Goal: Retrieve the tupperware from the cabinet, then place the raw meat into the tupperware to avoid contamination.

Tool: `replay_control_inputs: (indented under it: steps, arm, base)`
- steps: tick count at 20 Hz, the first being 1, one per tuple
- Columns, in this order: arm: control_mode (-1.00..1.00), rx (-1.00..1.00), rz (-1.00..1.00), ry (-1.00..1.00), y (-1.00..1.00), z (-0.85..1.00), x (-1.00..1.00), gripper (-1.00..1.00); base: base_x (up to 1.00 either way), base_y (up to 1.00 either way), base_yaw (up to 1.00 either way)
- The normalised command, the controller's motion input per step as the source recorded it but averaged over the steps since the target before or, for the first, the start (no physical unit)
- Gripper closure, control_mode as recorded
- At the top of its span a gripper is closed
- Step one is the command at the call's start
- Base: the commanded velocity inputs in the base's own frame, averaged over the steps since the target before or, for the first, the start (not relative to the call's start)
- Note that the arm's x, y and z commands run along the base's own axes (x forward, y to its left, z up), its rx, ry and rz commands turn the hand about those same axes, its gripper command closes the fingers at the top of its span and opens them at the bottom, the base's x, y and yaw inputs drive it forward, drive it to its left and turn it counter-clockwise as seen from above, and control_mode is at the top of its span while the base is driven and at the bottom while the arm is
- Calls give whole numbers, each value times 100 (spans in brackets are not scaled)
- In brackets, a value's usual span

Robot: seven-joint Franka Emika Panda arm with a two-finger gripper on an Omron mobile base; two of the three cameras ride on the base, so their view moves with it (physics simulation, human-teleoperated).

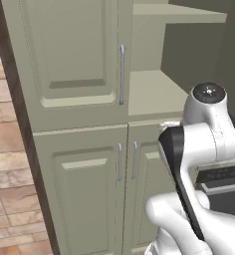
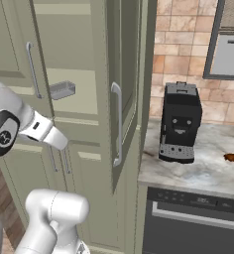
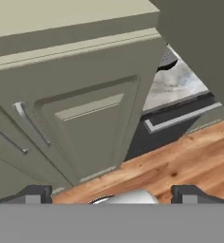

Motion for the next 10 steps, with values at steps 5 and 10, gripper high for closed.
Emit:
replay_control_inputs:
  steps: [5,10]
  arm:
    - [-100,18,12,1,29,23,25,-100]
    - [-100,-10,24,4,50,28,16,-100]
  base:
    - [0,0,0]
    - [0,0,0]
